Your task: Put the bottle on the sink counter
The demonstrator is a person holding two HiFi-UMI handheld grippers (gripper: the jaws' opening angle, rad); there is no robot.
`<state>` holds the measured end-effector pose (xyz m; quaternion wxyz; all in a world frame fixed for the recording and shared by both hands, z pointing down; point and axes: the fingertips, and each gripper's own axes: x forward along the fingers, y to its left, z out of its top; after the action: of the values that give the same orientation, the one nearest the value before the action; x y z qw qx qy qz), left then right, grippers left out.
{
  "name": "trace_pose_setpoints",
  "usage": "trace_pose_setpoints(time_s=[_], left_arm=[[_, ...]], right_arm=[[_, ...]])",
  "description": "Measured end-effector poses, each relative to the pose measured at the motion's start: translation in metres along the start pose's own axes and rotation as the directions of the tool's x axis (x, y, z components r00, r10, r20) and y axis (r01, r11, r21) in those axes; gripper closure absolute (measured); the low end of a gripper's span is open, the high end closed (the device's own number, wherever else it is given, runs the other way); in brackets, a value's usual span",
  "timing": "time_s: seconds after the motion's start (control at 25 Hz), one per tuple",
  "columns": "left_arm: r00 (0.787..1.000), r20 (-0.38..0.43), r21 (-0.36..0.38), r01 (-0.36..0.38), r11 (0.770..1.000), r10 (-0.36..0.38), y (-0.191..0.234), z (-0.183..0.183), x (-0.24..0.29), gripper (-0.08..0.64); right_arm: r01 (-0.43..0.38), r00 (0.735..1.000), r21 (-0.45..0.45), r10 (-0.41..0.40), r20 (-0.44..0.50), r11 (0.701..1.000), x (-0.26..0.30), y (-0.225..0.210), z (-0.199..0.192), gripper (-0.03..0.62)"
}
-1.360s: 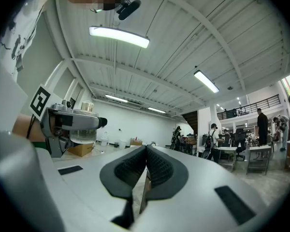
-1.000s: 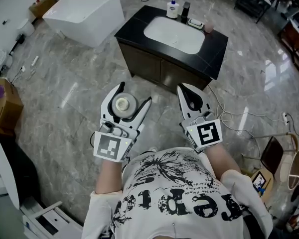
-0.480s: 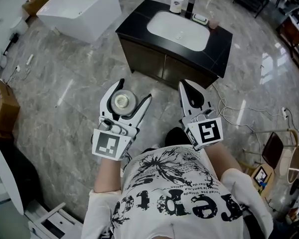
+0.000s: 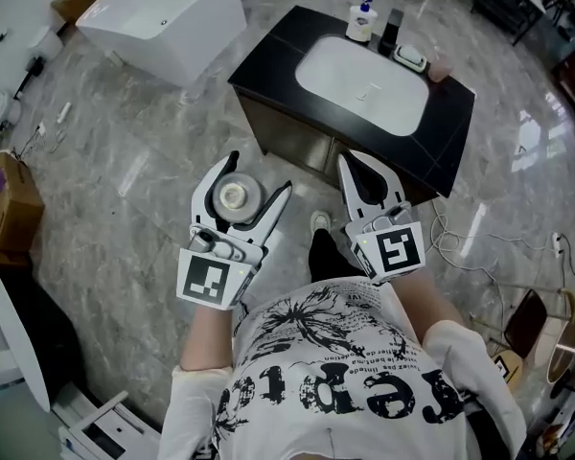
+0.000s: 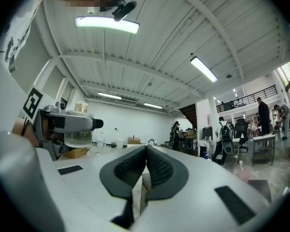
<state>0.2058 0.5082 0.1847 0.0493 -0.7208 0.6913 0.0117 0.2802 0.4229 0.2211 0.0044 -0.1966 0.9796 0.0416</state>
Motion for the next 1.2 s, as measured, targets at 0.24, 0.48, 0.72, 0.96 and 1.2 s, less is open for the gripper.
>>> trace_pose_setpoints(time_s=[0.24,0.48,0.72,0.96,1.2], left_arm=[[0.999,0.019,-0.005,-0.030,1.000,0.030,0.069,-0.001,0.135,0.213],[1.000,-0.004,0.023,-0.001,1.000,0.001,0.123,-0.019,0.247,0.213],[0.998,-0.043,0.014,0.045,0.999,-0.045,0.175,-0.038,0.328,0.213],[0.981,-0.093,-0.002,0.169,0.986,-0.168,0.232,-0.077,0.411,0.213],[0.948,-0.074,-0.071,0.305,0.950,-0.310,0.292,-0.115,0.492,0.213]], right_arm=[[-0.024,1.000,-0.008,0.024,0.019,1.000,0.116,-0.104,0.004,0.577],[-0.004,1.000,0.002,0.004,0.007,1.000,0.206,-0.189,-0.005,0.577],[0.031,0.999,0.010,-0.031,-0.028,0.999,0.272,-0.238,-0.019,0.577],[0.120,0.991,0.027,-0.118,-0.065,0.992,0.346,-0.277,-0.048,0.577],[0.262,0.964,0.054,-0.259,-0.056,0.963,0.428,-0.311,-0.065,0.577]])
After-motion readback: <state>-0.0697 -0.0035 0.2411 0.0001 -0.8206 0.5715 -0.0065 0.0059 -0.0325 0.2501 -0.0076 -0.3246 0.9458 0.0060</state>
